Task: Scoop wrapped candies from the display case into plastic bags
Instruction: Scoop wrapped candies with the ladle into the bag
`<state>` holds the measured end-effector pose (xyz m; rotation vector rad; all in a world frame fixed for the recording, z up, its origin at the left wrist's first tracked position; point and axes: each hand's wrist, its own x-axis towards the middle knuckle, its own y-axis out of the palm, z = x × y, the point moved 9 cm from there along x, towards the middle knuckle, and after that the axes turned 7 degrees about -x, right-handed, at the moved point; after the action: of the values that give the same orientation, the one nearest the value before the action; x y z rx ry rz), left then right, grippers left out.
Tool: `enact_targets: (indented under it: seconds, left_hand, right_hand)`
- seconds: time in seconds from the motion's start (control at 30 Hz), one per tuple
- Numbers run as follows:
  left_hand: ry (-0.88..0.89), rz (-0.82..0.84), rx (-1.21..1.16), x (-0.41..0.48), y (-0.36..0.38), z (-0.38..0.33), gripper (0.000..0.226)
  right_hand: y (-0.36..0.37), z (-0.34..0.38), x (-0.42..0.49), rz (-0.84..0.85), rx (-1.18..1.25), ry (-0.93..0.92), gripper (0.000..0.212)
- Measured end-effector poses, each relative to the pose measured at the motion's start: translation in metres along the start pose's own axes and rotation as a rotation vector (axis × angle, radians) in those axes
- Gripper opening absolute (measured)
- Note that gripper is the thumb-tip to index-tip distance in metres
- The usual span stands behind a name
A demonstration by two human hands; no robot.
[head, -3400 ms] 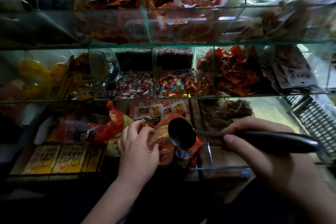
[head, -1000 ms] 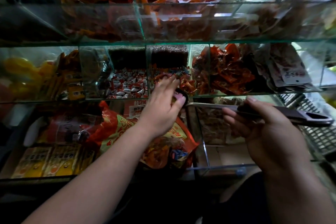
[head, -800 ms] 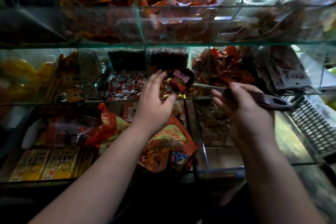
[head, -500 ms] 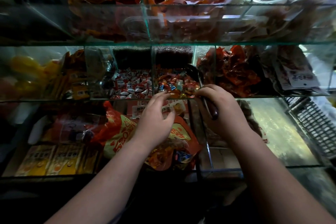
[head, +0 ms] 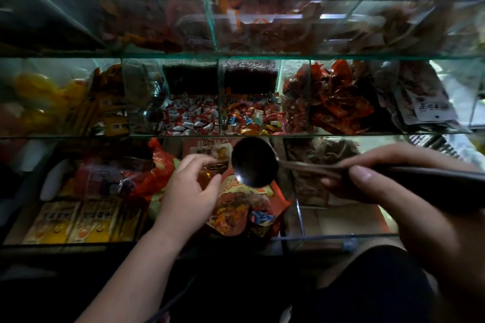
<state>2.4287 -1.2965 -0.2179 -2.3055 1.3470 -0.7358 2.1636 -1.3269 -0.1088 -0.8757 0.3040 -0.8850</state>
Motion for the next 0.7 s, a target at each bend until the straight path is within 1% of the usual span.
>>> enact_targets:
  seconds: [0.03, 0.07, 0.1, 0.13, 0.2, 0.23, 0.3, 0.37, 0.43, 0.53, 0.6, 0.7]
  left_hand:
    - [-0.016, 0.016, 0.027, -0.006, 0.0, 0.005, 0.018]
    - [-0.035, 0.037, 0.053, -0.012, 0.002, 0.011, 0.016]
    - [-0.057, 0.065, 0.072, -0.017, 0.005, 0.016, 0.014]
    - [-0.088, 0.103, 0.083, -0.022, 0.01, 0.021, 0.012]
    - [-0.163, 0.197, 0.092, -0.03, 0.023, 0.03, 0.011]
    - [-0.198, 0.24, 0.097, -0.033, 0.029, 0.035, 0.016]
    - [-0.236, 0.272, 0.105, -0.037, 0.034, 0.039, 0.039]
    - [-0.249, 0.287, 0.069, -0.039, 0.035, 0.042, 0.064]
    - [-0.273, 0.335, -0.02, -0.042, 0.037, 0.048, 0.082]
    - [-0.287, 0.368, -0.047, -0.05, 0.039, 0.056, 0.084]
    - [-0.273, 0.383, -0.055, -0.055, 0.042, 0.058, 0.088]
    - [-0.262, 0.389, -0.048, -0.059, 0.048, 0.055, 0.092]
  right_hand:
    - [0.002, 0.021, -0.008, 0.027, -0.239, -0.169, 0.043]
    - [-0.012, 0.012, 0.003, -0.048, -0.217, -0.143, 0.025]
    - [-0.017, 0.01, 0.005, -0.177, -0.151, -0.069, 0.016]
    - [-0.01, 0.015, -0.002, -0.16, -0.066, -0.058, 0.013]
    - [0.016, 0.023, 0.007, -0.067, -0.023, -0.105, 0.007]
    - [0.032, 0.029, 0.017, 0.011, -0.038, -0.126, 0.004]
    - [0.053, 0.027, 0.03, 0.104, -0.164, -0.153, 0.005]
    - [0.062, 0.021, 0.036, 0.15, -0.268, -0.17, 0.008]
    - [0.066, 0.015, 0.039, 0.176, -0.194, -0.155, 0.008]
    - [0.08, -0.015, 0.052, 0.129, -0.064, 0.042, 0.006]
    - [0.107, -0.034, 0.058, 0.083, -0.073, 0.151, 0.01]
    - [0.155, -0.049, 0.063, 0.02, -0.106, 0.258, 0.02]
